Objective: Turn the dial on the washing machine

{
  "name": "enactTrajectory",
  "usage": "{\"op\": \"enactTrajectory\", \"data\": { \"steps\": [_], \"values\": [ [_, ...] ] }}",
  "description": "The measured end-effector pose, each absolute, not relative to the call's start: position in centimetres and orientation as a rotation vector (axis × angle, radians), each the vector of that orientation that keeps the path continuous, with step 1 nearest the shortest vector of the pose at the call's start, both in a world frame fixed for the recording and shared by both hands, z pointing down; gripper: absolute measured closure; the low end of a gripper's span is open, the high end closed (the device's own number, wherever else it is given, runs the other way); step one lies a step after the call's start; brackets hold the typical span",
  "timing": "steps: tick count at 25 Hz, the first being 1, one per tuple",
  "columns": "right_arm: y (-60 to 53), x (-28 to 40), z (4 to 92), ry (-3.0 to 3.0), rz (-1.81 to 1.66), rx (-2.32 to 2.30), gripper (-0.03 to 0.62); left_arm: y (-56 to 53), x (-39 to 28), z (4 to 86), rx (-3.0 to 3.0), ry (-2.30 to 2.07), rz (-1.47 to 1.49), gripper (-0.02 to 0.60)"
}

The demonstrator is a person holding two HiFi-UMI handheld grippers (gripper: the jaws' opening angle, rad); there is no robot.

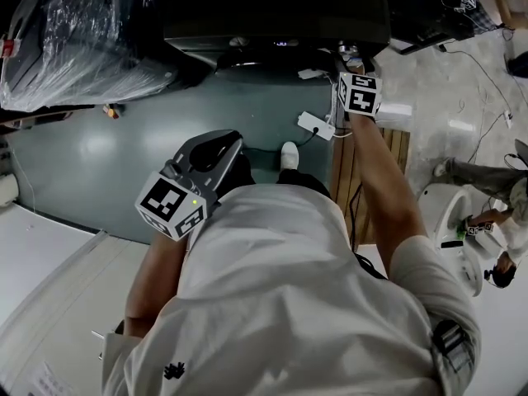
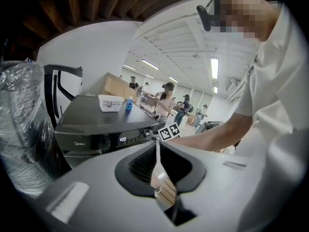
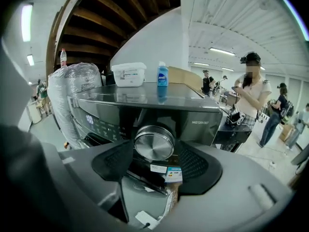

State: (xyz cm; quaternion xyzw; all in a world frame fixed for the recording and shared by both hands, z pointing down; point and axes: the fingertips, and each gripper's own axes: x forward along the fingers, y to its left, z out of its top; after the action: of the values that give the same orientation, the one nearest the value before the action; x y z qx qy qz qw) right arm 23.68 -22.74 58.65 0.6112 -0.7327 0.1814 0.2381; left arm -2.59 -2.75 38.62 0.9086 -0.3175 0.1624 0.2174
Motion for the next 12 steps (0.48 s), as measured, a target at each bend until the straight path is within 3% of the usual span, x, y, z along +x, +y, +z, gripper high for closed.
{"op": "enactTrajectory", "data": {
  "steps": [12],
  "values": [
    [-22.86,24.23,58.81,-2.078,0.838,1.829,0.333,-2.97,-3.4,38.48,2.513,-0.894,0.455,0.508]
  ]
}}
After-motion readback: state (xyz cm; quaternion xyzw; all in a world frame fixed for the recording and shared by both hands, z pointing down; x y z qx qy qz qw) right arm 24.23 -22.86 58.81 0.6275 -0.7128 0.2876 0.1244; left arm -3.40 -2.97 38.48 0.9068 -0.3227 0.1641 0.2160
